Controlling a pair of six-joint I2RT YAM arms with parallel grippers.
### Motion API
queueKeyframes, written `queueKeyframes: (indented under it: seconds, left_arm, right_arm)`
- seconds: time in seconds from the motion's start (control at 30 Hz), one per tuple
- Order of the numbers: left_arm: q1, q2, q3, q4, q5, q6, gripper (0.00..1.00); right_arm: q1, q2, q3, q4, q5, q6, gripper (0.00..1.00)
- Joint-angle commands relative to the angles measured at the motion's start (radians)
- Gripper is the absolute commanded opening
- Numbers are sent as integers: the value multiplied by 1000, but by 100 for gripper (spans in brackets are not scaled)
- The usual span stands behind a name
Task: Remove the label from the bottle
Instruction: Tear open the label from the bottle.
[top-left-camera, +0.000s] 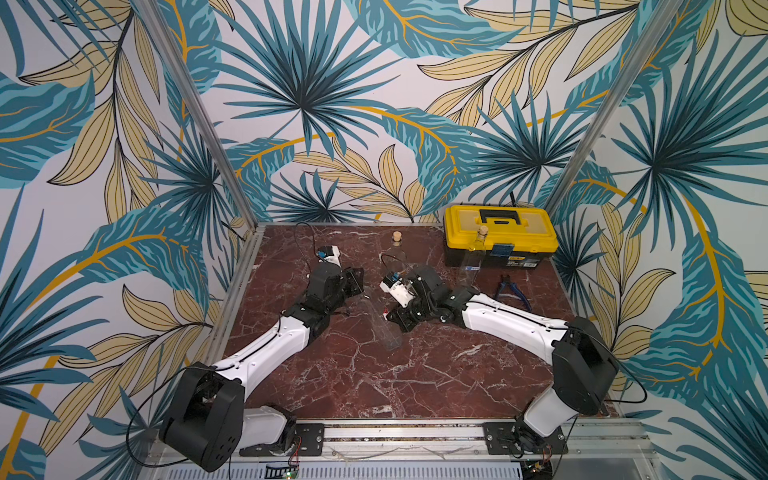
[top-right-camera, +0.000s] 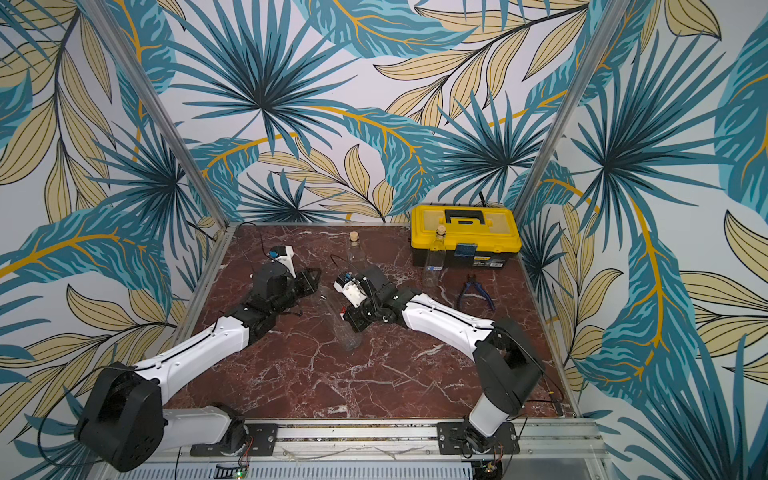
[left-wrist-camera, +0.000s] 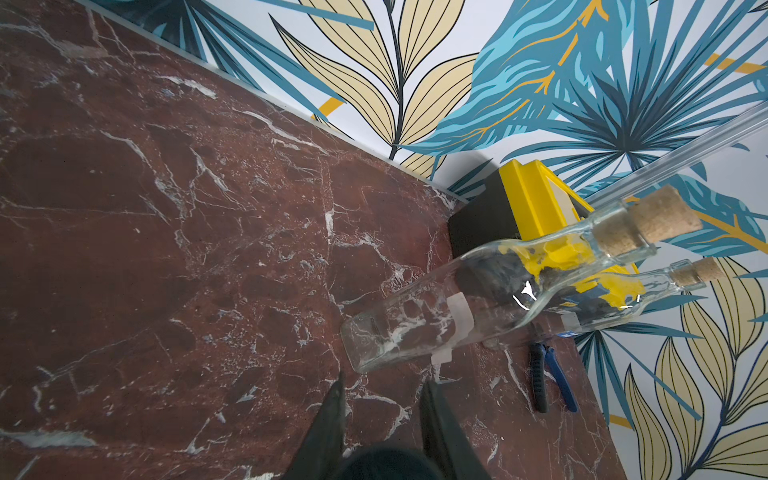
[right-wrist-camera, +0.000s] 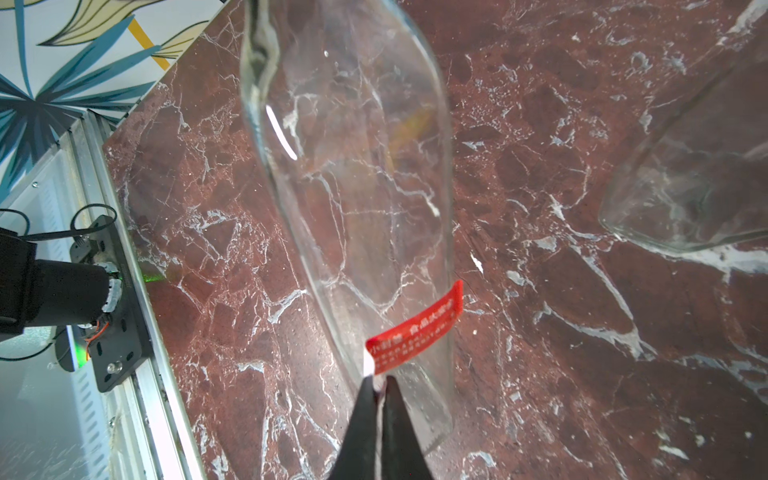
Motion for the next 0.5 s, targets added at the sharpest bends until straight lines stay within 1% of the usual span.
queueKeyframes:
  seconds: [0.0, 0.03, 0.07, 0.17, 0.47]
  left_arm:
    - [-5, 2, 28, 29, 9, -6, 0]
    - [-5, 1, 28, 29, 9, -6, 0]
    - [-5, 2, 28, 29, 11, -7, 0]
    - [-5, 2, 28, 29, 10, -6, 0]
    - [-5, -4, 23, 29, 9, -5, 0]
  right_arm:
    - [5, -16, 4, -29, 10, -7, 18]
    - [5, -18, 5, -33, 10, -8, 20]
    - [5, -21, 3, -34, 10, -7, 20]
    - [5, -26, -3, -34, 10, -7, 16]
    - [4, -41, -10, -44, 18, -13, 15]
